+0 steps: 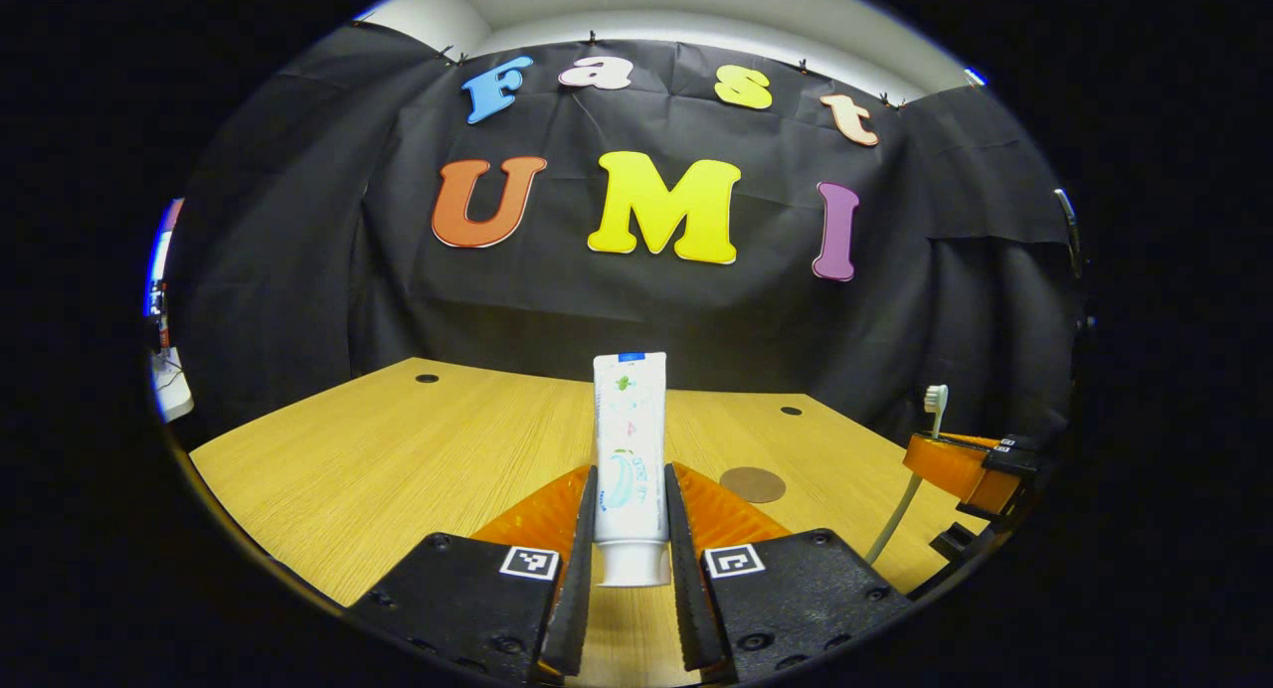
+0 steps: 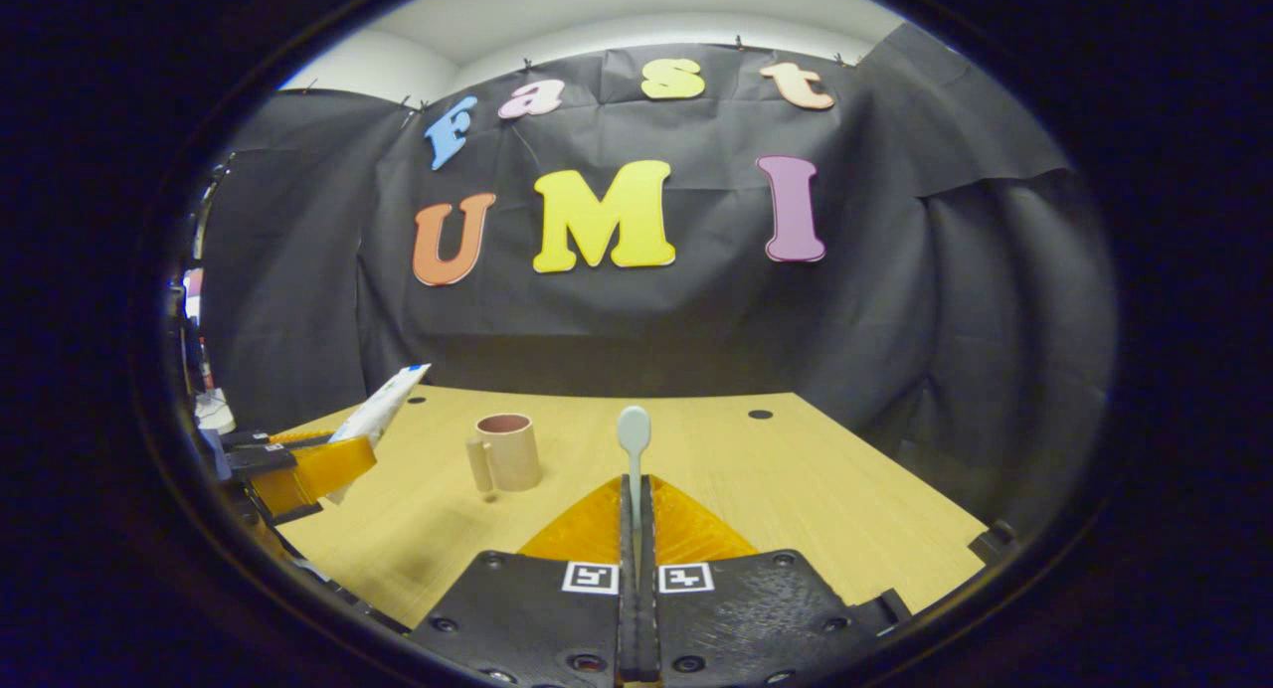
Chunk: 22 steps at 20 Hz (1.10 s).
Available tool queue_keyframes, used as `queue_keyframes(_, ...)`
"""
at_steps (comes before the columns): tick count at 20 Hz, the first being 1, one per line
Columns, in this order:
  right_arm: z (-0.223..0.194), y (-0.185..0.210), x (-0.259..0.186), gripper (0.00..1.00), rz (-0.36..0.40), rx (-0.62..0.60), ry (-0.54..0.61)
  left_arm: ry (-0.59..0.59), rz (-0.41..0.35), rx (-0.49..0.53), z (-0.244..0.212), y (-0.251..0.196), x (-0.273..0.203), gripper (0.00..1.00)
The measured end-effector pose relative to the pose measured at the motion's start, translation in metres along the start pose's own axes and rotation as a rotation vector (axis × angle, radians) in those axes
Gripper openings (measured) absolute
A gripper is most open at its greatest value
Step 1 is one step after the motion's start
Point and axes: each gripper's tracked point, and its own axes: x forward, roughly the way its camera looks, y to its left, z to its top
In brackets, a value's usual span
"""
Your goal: Put the toothbrush and toothpaste on the desktop into the cup, then pick up the cup and place it on the coaster on the desktop.
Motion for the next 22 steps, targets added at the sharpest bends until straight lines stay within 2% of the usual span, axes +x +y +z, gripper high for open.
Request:
queue_keyframes(3,0.008,-0.006,-0.002,0.00,-0.011,0.012,-0.032,-0.006,-0.007,-0.008,0.022,0.005,0.021,0.39)
queue_keyframes(7,0.002,-0.013,-0.001,0.00,-0.011,0.033,-0.013,-0.065,-0.035,-0.030,0.058,0.012,0.066,0.39)
queue_keyframes(8,0.001,-0.015,-0.001,0.00,-0.008,0.037,-0.009,-0.081,-0.042,-0.034,0.065,0.013,0.079,0.43)
queue_keyframes(9,0.002,-0.018,-0.001,0.00,-0.013,0.037,-0.009,-0.088,-0.044,-0.033,0.070,0.017,0.092,0.43)
queue_keyframes(10,0.002,-0.021,-0.002,0.00,-0.017,0.040,-0.013,-0.099,-0.042,-0.035,0.076,0.019,0.106,0.39)
queue_keyframes(12,0.002,-0.026,-0.002,0.00,-0.021,0.048,-0.016,-0.110,-0.033,-0.035,0.086,0.024,0.126,0.44)
queue_keyframes(15,0.000,-0.029,-0.002,0.00,-0.019,0.060,-0.014,-0.150,-0.059,-0.037,0.102,0.018,0.148,0.39)
queue_keyframes(17,-0.003,-0.029,-0.001,0.00,-0.009,0.065,-0.004,-0.150,-0.081,-0.015,0.100,0.010,0.160,0.40)
queue_keyframes(18,-0.004,-0.030,-0.001,0.00,-0.008,0.066,-0.003,-0.142,-0.093,-0.014,0.096,0.007,0.166,0.46)
queue_keyframes(19,-0.005,-0.030,-0.001,0.00,-0.004,0.065,-0.001,-0.126,-0.097,-0.020,0.091,0.005,0.172,0.46)
queue_keyframes(20,-0.006,-0.032,-0.001,0.00,-0.003,0.064,0.000,-0.109,-0.095,-0.028,0.083,0.006,0.178,0.41)
queue_keyframes(22,-0.009,-0.034,-0.001,0.00,-0.006,0.063,-0.001,-0.076,-0.074,-0.046,0.066,0.011,0.191,0.42)
